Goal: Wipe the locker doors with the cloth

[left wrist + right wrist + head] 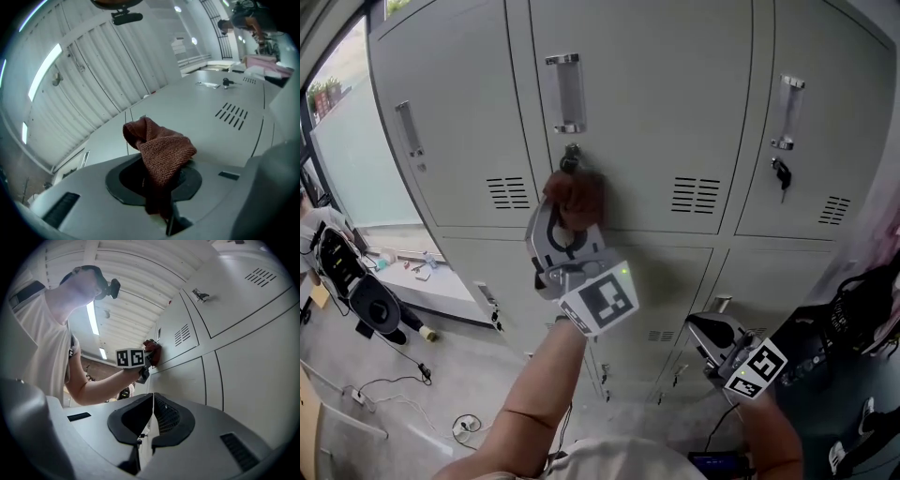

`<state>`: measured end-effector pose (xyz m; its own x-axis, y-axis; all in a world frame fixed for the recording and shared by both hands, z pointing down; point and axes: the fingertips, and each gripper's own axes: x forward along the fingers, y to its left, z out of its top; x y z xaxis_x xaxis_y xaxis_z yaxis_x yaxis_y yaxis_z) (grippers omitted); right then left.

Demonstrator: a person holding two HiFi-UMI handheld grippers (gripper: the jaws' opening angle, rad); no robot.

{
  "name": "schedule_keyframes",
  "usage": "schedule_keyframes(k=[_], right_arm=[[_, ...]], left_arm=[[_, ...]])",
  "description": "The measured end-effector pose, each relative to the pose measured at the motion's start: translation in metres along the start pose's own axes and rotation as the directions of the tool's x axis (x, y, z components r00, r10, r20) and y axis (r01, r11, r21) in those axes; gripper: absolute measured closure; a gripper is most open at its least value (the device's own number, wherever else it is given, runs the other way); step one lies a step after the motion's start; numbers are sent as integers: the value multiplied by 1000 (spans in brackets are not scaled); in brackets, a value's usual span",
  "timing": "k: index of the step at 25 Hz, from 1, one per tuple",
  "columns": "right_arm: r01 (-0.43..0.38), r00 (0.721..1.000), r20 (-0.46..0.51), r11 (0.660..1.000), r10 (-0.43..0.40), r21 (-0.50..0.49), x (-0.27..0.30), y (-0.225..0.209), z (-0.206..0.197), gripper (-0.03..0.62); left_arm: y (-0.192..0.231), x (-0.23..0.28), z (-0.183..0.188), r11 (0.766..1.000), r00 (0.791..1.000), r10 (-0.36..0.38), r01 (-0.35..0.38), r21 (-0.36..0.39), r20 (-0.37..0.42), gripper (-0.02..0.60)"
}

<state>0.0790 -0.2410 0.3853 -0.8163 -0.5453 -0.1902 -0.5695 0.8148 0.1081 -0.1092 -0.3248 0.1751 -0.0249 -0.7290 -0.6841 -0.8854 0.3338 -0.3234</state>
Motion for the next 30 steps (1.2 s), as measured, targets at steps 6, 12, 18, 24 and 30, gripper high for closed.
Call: schedule_keyframes(k=[6,12,18,24,30], right_arm=[[16,1000,4,1000,-16,-6,-10,0,0,576],[74,997,25,997,-74,13,-37,-15,3,576],[89,995,44,996,-90,24,-49,-18,2,576],[93,994,58,994,-96,50,-55,-30,4,576],[32,998,58,998,-35,55,-39,-26,-1,576]], left_arm=[[-44,9,45,996,994,-91,91,6,58,522],[-100,25,108,962,953,-265,252,101,145,520],[-175,-1,130,864,856,-501,485,133,128,518],[-184,22,161,764,759,-642,645,5,104,517],[-112,68,164,853,857,-512,497,162,67,517]])
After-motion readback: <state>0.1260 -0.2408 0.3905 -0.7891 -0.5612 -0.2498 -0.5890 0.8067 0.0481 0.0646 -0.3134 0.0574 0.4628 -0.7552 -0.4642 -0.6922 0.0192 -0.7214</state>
